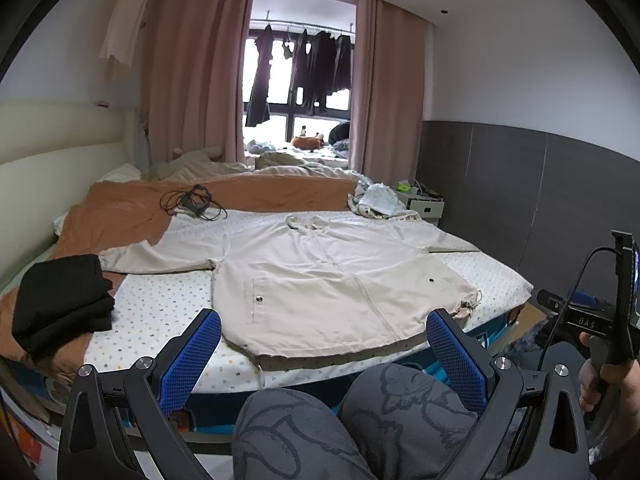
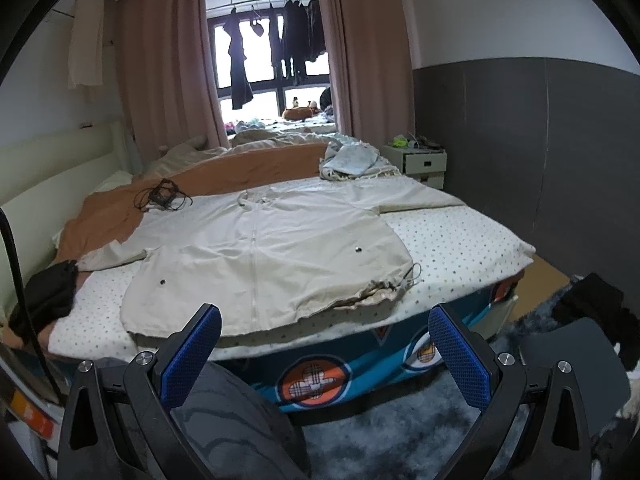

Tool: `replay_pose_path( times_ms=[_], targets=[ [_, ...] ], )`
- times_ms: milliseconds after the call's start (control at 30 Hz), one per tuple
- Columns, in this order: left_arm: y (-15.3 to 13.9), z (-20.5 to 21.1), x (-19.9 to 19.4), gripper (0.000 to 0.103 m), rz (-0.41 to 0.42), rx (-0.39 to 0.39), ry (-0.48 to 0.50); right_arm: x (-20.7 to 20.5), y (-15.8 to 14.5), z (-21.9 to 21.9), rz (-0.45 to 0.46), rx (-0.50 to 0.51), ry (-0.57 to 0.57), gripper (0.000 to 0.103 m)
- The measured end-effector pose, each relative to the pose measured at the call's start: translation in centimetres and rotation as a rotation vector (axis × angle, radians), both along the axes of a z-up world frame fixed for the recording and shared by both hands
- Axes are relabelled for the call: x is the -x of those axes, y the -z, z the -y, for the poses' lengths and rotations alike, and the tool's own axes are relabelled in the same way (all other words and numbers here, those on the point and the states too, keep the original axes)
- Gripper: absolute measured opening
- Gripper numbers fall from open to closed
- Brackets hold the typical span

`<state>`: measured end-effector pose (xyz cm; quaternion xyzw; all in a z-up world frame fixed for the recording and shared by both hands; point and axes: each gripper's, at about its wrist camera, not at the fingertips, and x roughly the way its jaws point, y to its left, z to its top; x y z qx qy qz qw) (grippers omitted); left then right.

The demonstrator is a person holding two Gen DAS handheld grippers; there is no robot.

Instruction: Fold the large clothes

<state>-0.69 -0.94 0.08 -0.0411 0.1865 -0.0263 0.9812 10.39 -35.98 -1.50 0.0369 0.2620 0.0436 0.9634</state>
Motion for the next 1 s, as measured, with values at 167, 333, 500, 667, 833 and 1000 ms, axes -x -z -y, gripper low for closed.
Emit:
replay_pose_path(
  times_ms=[167, 333, 500, 667, 833, 1000],
  targets=[
    [0.18, -0.09, 0.19, 0.102, 0.002, -0.001, -0.001, 0.19, -0.20, -0.49, 0.011, -0.003, -0.012, 0.103],
    [0.24, -0.23, 0.30, 0.102, 0.010, 0.003, -0.001, 0.30, -0.16, -0.79, 0.020, 0.012, -0.016, 0.103],
    [0.21, -0.58, 0.44, 0.102, 0.014, 0.001, -0.001, 0.32, -0.11, -0.89, 0.015, 0.007, -0.016, 0.103],
    [0.23, -0.59, 0.59, 0.102, 0.014, 0.000, -0.001, 0.25, -0.11, -0.77, 0.017, 0.007, -0.019, 0.103],
    [0.19, -0.42, 0.92, 0.102, 0.014, 0.001, 0.006, 0.41, 0.04, -0.67, 0.012, 0.000, -0.014, 0.103],
    [0.20, -0.26, 0.99, 0.102, 0.014, 0.001, 0.005, 0.40, 0.07, -0.36, 0.008, -0.008, -0.002, 0.103]
  ],
)
